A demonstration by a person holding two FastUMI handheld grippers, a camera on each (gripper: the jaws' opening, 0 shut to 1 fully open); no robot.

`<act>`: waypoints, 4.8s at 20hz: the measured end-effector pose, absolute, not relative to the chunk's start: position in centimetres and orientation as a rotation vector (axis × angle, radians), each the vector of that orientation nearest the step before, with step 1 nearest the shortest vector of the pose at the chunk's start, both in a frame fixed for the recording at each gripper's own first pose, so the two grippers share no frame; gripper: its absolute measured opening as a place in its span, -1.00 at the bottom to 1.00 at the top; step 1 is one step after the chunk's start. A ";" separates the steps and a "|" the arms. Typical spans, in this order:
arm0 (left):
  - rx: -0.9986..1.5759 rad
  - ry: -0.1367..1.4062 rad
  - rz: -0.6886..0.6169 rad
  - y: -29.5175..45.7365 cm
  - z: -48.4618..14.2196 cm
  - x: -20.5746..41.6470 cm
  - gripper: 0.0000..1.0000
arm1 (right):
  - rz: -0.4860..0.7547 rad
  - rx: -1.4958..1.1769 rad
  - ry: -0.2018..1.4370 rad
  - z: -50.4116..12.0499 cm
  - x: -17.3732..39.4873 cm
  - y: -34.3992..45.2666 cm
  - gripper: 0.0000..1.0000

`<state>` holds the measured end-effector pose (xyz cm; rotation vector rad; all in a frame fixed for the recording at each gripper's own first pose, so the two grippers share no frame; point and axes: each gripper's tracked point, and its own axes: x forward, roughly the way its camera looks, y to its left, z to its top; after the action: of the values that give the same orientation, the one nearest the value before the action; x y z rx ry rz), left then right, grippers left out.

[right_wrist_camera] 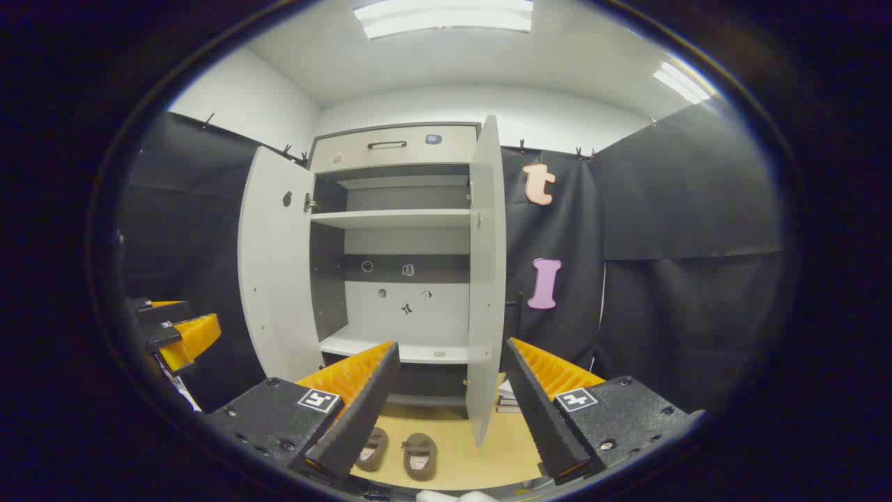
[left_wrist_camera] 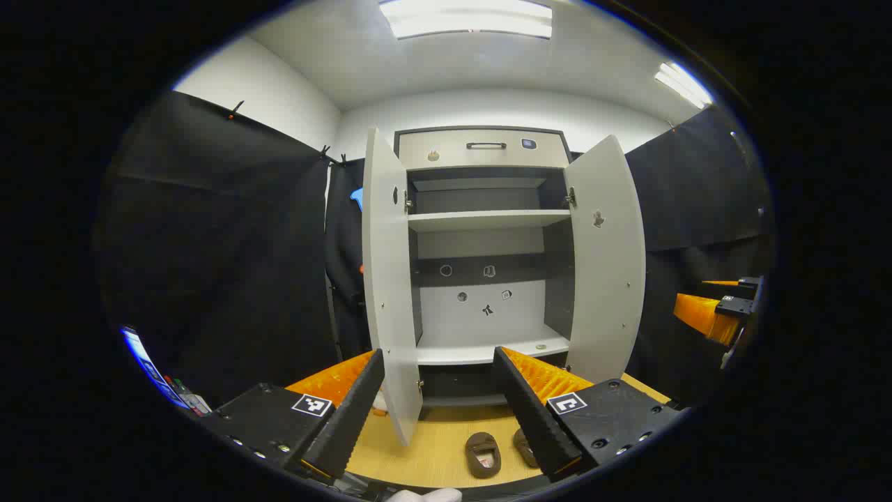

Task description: Grab one shoe with the right hand and put it into the shoe cabinet, grab the other shoe with the left hand and put it into the shoe cabinet; then close the right door with the right hand and the left door with the left hand.

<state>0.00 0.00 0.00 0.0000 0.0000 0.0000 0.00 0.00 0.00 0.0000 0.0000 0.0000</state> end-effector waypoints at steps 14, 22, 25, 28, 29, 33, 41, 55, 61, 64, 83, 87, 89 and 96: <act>-0.010 -0.014 -0.013 0.2 0.4 0.2 0.92 | -0.038 -0.019 -0.013 0.0 -0.9 -0.4 0.95; -0.015 0.002 0.018 1.9 -0.5 0.8 0.92 | 0.010 -0.049 0.128 -7.9 1.6 1.5 0.94; -0.007 0.023 0.034 2.9 -1.5 1.2 0.92 | 0.045 -0.046 0.297 -16.4 2.8 2.7 0.96; -0.016 0.056 0.035 3.4 -3.0 1.5 0.92 | 0.084 -0.036 0.459 -25.2 3.2 4.3 0.96; -0.017 0.062 0.035 3.5 -3.3 1.6 0.92 | 0.087 -0.042 0.504 -28.0 3.2 4.7 0.94; 0.017 0.080 0.039 4.0 -4.3 1.8 0.92 | 0.113 -0.018 0.635 -37.0 4.6 6.9 0.96; 0.000 0.109 0.045 4.8 -5.6 2.6 0.92 | 0.097 0.020 0.710 -47.1 12.6 9.5 0.87; 0.035 0.160 0.101 5.2 -7.1 6.6 0.94 | 0.017 0.116 0.775 -54.0 23.1 9.3 0.29; 0.021 0.150 0.096 5.3 -7.2 7.1 0.93 | 0.070 0.168 0.813 -53.4 22.8 9.9 -0.82; 0.016 0.136 0.082 5.2 -7.0 7.2 0.93 | 0.078 0.188 0.780 -50.6 22.6 10.2 -0.84; -0.045 0.105 0.077 7.4 -8.4 4.5 0.92 | 0.109 0.067 0.290 -14.2 35.0 14.5 -0.85; -0.056 0.109 0.132 7.9 -8.2 4.7 0.92 | 0.076 0.014 0.305 -12.8 43.0 13.9 -0.85; -0.055 0.112 0.161 8.1 -8.3 5.0 0.92 | 0.048 0.003 0.333 -13.1 46.6 13.2 -0.85; -0.055 0.135 0.233 8.4 -8.5 6.1 0.93 | 0.035 -0.027 0.580 -18.5 54.7 12.6 -0.86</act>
<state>6.12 8.41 -8.54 -0.0555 0.1355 0.2335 54.73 12.61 -18.51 -0.0271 0.5799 0.0346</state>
